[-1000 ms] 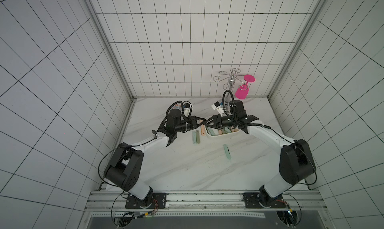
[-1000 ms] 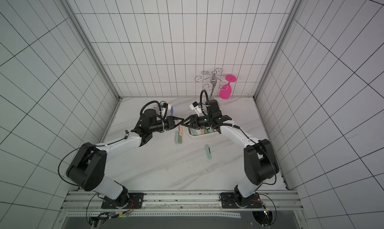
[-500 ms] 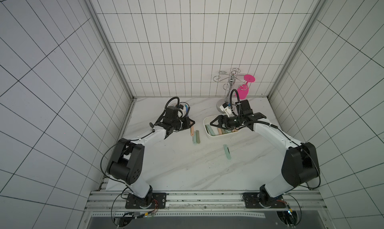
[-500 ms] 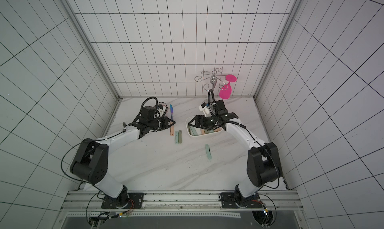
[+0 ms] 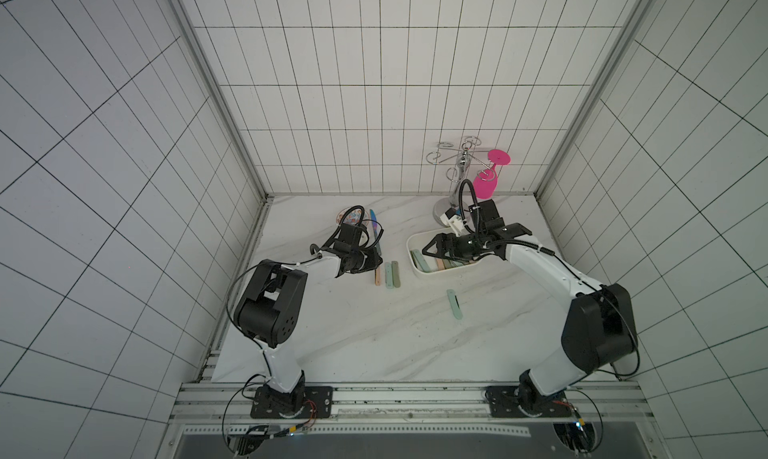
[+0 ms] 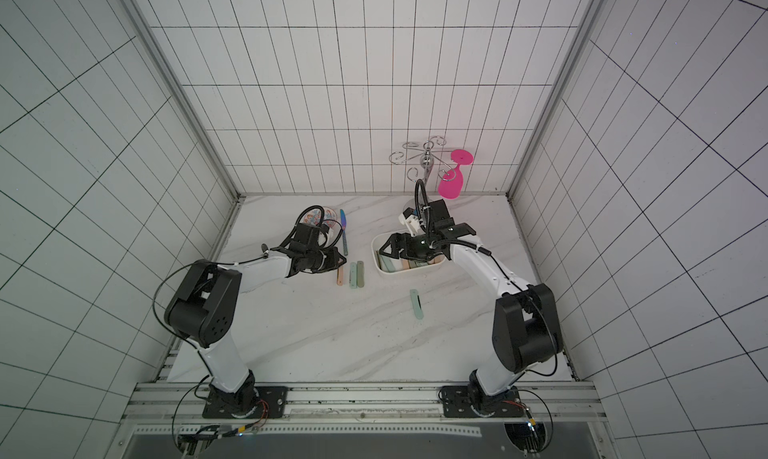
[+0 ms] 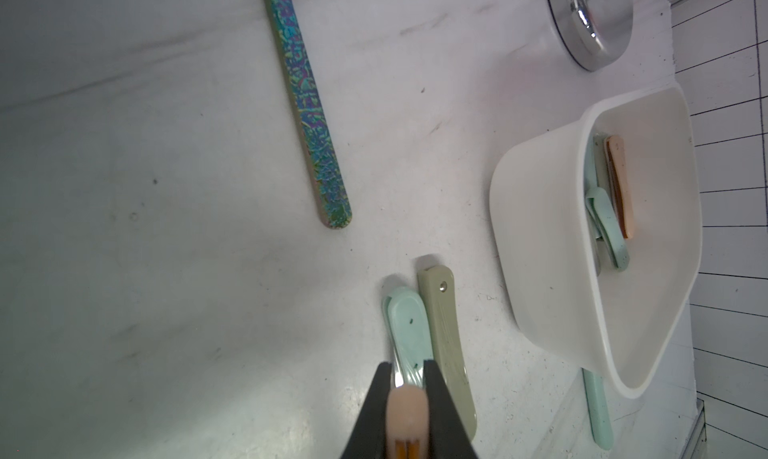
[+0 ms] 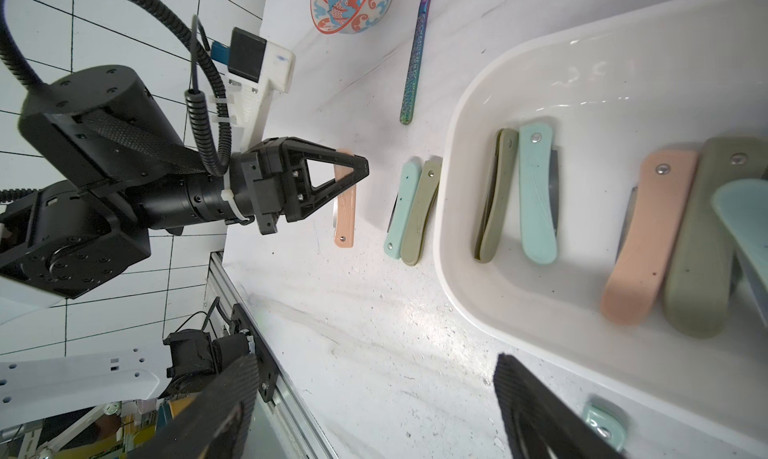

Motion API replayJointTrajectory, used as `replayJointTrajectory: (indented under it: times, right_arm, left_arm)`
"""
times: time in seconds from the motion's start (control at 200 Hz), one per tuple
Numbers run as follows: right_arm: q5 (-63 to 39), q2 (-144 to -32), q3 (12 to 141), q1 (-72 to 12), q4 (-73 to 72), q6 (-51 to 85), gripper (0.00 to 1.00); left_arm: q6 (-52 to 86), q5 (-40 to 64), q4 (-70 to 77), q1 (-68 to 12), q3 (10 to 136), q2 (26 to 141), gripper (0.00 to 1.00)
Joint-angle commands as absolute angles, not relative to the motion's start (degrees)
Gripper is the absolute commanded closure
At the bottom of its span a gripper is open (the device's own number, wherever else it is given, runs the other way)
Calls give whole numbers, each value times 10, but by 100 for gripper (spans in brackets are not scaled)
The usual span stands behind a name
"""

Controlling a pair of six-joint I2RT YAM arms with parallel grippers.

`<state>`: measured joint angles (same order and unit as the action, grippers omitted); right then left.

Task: Take the fruit knife out of the storage box
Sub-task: Place the fruit knife at the center of the board.

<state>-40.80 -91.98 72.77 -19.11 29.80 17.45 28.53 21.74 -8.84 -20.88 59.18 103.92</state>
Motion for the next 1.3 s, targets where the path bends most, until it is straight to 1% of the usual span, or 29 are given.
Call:
replayJointTrajectory:
  times: [0.0,0.27,0.72,0.905,1.109,1.294]
  right_arm:
    - [-407,-930,754,-188,311,159,10]
    - [-409,-937,755,-188,311,158,10]
    - [-416,-951,764,-190,311,160,10]
    - [-416,-954,766,-190,311,160,10]
    - [-415,-957,769,-193,310,162,10]
    - [-409,-958,771,-196,311,162,10]
  left_arm:
    - [273,199,-79,-209,609,1057,100]
    - [272,201,-66,-209,619,1089,100]
    - [280,207,-56,-210,610,1107,100]
    - [278,196,-64,-210,607,1105,79]
    - [274,190,-75,-210,605,1101,72]
    - [272,169,-90,-210,600,1090,69]
